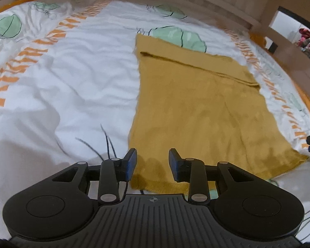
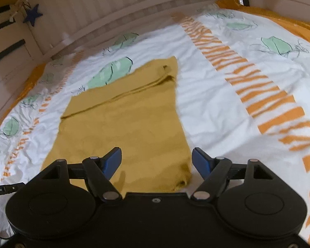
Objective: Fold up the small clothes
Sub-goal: 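Move both open grippers over the sweater to its hem edge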
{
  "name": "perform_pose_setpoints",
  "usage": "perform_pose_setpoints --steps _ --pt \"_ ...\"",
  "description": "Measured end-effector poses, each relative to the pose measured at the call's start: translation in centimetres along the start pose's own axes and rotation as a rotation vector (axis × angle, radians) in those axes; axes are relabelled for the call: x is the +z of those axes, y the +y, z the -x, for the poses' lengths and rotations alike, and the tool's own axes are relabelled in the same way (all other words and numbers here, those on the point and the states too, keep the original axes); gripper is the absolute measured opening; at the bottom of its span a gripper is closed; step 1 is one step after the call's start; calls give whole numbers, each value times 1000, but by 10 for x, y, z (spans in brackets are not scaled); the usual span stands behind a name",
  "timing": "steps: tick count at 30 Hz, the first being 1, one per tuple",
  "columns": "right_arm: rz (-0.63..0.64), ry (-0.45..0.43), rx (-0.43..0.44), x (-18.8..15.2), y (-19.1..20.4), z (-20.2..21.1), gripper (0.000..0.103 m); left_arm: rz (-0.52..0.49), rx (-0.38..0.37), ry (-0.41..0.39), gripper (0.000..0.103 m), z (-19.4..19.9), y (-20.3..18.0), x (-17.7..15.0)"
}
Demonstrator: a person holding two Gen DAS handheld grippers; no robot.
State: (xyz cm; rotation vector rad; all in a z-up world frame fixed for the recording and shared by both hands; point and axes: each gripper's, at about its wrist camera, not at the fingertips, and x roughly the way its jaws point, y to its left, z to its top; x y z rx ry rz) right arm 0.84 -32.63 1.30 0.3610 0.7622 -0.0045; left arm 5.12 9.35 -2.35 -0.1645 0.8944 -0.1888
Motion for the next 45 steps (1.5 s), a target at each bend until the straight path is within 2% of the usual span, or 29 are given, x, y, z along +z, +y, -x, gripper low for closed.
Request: perform_pose_setpoints --steps 8,15,23,30,38,45 --pt "27 50 -21 -6 3 -7 83 30 41 43 33 -17 7 -10" --pt "47 94 -40 -9 8 -15 86 36 43 65 35 -27 10 -15" --pt "70 124 -33 -9 12 -22 92 10 22 88 49 -35 5 -15" --pt "67 134 -22 -8 13 -25 94 29 -14 111 54 -42 8 -10" --pt "82 179 1 -4 15 -35 101 -36 -50 134 75 -54 -1 -6" --pt "80 225 10 0 13 -46 103 -43 -83 142 79 -57 1 -5"
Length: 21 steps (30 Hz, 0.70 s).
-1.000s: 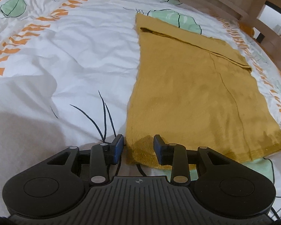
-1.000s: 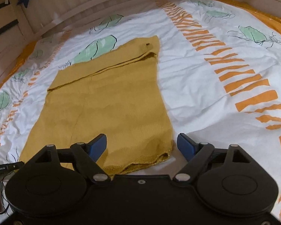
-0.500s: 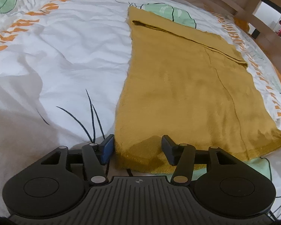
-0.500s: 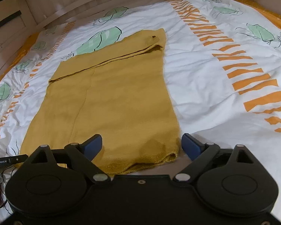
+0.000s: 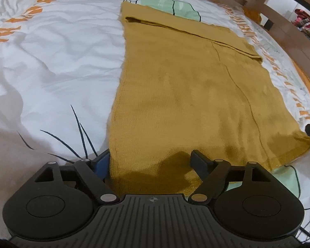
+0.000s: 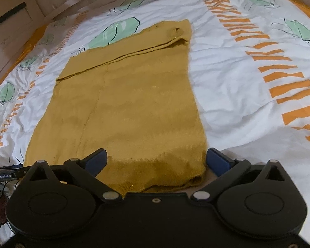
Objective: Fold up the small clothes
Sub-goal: 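Move both open grippers over the sweater to its hem edge, then close the left gripper on the hem while the right gripper closes on the hem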
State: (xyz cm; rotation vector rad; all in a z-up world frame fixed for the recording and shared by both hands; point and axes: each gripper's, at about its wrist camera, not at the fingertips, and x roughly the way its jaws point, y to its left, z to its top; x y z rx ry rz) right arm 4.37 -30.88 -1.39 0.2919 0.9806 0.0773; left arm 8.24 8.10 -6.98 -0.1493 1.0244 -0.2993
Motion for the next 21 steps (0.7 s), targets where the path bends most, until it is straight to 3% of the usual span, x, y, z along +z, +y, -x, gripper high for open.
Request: perform_pose_setpoints --steps 7,12,18,21 --pt "-6 39 42 3 -5 3 103 18 -63 19 76 4 6 3" --pt "6 147 85 14 -11 6 97 -17 -95 70 73 8 6 4" --pt "-162 222 205 29 -42 4 97 24 -135 100 71 7 17 7" --pt "-170 223 200 31 -44 -9 99 29 -135 100 71 3 16 9"
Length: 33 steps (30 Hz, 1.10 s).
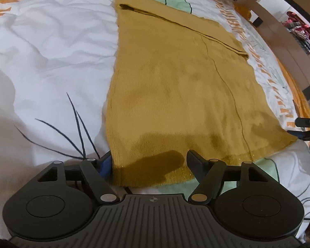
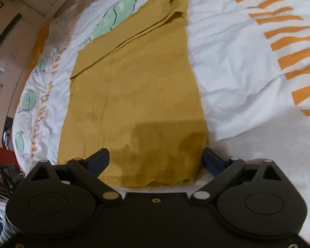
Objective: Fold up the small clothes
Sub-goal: 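Close the left gripper on the hem while the right gripper closes on the hem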
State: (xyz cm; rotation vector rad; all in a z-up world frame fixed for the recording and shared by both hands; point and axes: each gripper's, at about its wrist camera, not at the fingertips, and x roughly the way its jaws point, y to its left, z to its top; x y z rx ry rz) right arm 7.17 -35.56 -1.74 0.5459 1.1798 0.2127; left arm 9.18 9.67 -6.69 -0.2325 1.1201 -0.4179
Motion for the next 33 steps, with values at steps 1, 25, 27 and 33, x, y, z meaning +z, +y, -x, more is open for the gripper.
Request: perform_pose_setpoints --steps 1,25,27,33 --pt "2 2 -3 2 0 -5 100 -2 2 -1 70 -1 -1 1" --pt "103 -35 114 -14 10 -10 21 147 -61 -50 6 7 24 3" --pt "82 -47 130 -16 6 -7 20 136 -53 -79 5 11 21 3" --pt "18 -149 212 -15 -5 6 13 118 -69 -175 5 25 13 8"
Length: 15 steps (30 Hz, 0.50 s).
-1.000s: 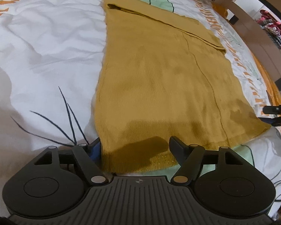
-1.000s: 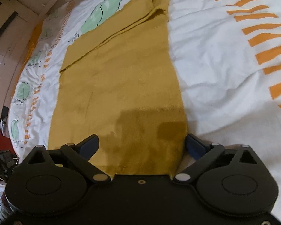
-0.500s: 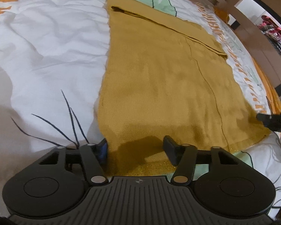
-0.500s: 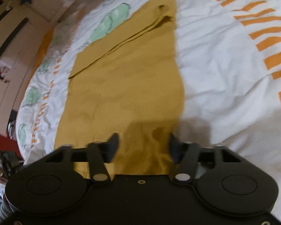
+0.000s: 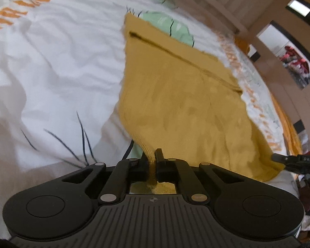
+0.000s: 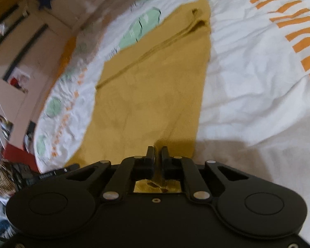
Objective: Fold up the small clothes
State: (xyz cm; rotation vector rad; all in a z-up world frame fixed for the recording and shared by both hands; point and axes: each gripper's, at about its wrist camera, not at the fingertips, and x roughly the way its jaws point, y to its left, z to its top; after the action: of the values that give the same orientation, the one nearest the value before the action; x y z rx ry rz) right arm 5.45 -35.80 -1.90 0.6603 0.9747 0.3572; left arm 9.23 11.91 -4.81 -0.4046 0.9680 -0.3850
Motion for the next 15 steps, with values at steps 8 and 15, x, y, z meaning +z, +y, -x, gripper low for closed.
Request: perform_pose_setpoints --steps 8,15 --pt "-62 -186 130 16 2 16 8 74 -38 -104 5 14 -1 24" --pt "-78 -184 78 42 -1 6 16 66 -58 -158 5 15 -10 55"
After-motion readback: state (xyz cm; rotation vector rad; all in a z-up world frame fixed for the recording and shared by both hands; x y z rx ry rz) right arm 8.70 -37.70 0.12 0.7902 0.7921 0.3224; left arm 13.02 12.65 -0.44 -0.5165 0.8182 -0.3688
